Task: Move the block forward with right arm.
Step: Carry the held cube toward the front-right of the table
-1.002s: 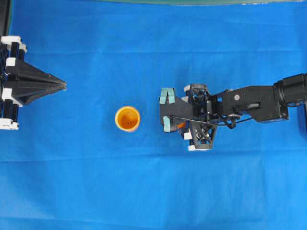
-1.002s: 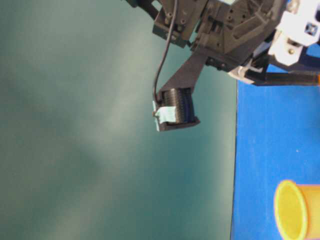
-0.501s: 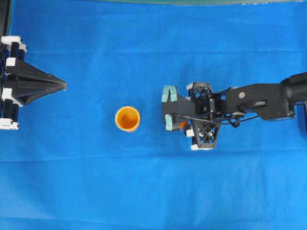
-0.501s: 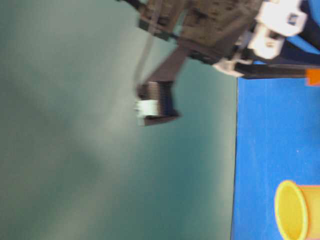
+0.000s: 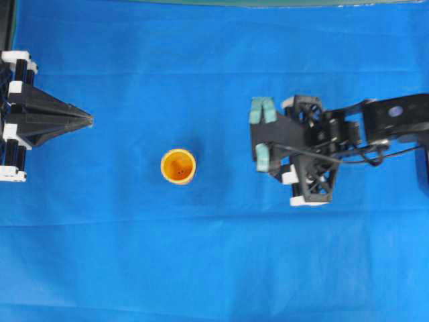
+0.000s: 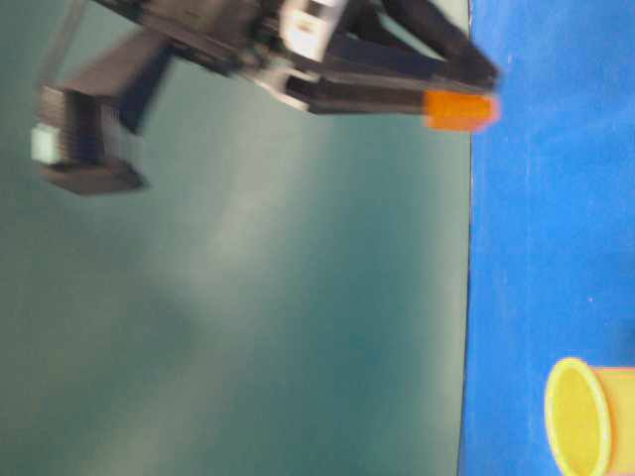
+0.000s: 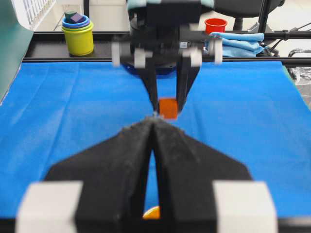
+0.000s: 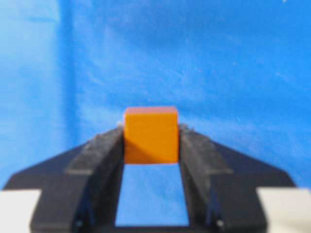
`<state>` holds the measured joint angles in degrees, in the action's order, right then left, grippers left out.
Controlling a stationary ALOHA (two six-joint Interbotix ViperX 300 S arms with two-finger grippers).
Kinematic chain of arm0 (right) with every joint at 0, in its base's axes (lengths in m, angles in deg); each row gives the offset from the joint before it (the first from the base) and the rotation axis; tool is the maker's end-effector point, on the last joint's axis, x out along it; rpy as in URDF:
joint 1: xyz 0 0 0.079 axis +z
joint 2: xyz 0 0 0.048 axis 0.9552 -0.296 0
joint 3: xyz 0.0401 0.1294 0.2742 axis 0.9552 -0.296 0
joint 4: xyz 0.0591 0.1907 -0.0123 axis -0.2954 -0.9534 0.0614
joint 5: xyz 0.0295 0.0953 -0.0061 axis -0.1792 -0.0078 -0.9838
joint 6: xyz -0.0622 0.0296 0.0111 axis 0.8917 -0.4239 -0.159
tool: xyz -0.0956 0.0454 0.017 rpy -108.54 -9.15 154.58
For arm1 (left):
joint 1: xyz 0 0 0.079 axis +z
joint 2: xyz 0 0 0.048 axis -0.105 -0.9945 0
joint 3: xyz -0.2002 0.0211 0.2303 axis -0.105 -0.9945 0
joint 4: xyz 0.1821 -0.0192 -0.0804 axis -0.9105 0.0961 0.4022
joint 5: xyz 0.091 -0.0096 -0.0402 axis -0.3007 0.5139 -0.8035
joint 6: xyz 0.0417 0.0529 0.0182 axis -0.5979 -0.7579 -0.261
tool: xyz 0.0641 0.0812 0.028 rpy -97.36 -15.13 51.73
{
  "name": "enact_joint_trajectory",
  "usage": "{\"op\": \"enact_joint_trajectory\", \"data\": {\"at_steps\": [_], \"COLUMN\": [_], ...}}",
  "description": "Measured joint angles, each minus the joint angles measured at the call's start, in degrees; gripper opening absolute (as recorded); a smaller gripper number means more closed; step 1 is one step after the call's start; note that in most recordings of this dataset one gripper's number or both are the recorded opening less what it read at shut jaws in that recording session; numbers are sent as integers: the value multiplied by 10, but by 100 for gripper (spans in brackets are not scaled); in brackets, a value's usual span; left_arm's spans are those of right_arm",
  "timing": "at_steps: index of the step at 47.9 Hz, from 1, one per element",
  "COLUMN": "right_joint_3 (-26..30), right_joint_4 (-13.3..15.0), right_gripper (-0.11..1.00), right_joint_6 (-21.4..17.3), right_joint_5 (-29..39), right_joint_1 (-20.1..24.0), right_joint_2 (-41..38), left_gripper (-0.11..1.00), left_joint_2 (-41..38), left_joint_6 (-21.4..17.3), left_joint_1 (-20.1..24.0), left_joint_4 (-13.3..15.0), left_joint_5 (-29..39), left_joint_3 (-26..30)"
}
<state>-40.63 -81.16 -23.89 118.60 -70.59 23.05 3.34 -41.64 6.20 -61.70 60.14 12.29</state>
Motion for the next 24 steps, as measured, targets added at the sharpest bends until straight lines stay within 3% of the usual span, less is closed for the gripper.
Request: {"op": "enact_joint_trajectory", "data": {"at_steps": [24], "right_joint_3": [63], "right_joint_4": [-13], "right_gripper": [41], "right_joint_6": [-2], "right_joint_5": [101], "right_joint_1": [42], "right_joint_2": [72], "left_gripper": [1], "left_joint_2": [0], "left_joint_6": [4], "left_joint_1": [0], "left_joint_4": [0], "left_joint_5": [1], "left_joint_3": [-1]}}
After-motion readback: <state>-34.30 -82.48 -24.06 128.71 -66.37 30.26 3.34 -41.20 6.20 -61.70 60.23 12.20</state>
